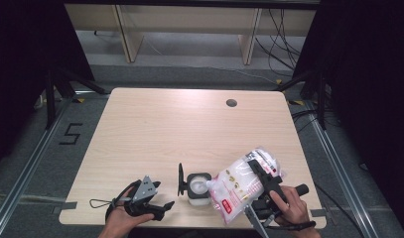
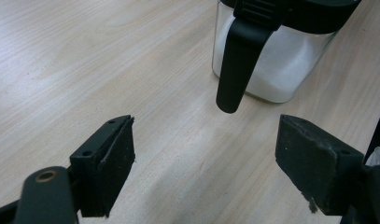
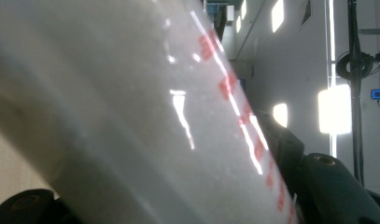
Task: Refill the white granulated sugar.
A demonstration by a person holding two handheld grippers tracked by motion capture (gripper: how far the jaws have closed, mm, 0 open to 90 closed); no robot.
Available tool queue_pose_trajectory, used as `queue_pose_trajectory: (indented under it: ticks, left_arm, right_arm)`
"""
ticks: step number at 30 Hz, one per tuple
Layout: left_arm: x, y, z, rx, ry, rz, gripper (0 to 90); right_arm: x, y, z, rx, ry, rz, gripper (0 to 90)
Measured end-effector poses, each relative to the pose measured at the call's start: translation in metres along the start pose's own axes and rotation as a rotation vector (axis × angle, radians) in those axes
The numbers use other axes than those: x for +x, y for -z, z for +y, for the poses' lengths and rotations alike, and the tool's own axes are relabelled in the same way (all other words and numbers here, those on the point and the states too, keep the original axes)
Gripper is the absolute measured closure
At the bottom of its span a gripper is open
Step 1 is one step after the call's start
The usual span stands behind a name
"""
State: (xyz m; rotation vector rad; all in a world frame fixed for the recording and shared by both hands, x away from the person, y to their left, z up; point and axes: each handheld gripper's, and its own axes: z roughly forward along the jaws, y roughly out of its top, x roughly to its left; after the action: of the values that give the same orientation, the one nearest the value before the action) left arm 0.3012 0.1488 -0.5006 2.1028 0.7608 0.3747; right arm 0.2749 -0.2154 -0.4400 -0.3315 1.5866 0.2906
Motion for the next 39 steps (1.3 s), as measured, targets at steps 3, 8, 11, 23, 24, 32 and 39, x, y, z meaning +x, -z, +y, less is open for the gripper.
queue_pose_trajectory:
  ticks: [3, 8, 11, 23, 24, 32, 39]
  left_arm:
    - [-0.001, 0.000, 0.000, -0.002, 0.007, -0.007, 19.2]
    - [-0.001, 0.000, 0.000, -0.001, 0.007, -0.008, 19.2]
    - [0.000, 0.000, 0.000, -0.002, 0.005, -0.007, 19.2]
    - [-0.001, 0.001, 0.000, 0.006, 0.005, -0.006, 19.2]
    - [-0.001, 0.001, 0.000, 0.000, 0.006, -0.008, 19.2]
    - [0.000, 0.001, 0.001, 0.005, 0.000, -0.004, 19.2]
    - [0.000, 0.001, 0.001, 0.004, -0.002, -0.003, 19.2]
  right_arm:
    - [0.000, 0.000, -0.001, -0.007, -0.013, 0.004, 50.7]
    - [0.000, 0.001, -0.003, 0.005, -0.031, 0.022, 50.8]
    - [0.002, 0.000, -0.004, 0.005, -0.048, 0.023, 50.8]
    - [0.000, -0.001, -0.004, -0.013, -0.033, 0.020, 50.9]
    - [0.000, 0.000, -0.004, -0.003, -0.034, 0.025, 50.9]
    - [0.004, -0.002, -0.009, -0.016, -0.138, 0.080, 51.8]
    - [0.010, -0.008, -0.018, -0.051, -0.264, 0.160, 52.8]
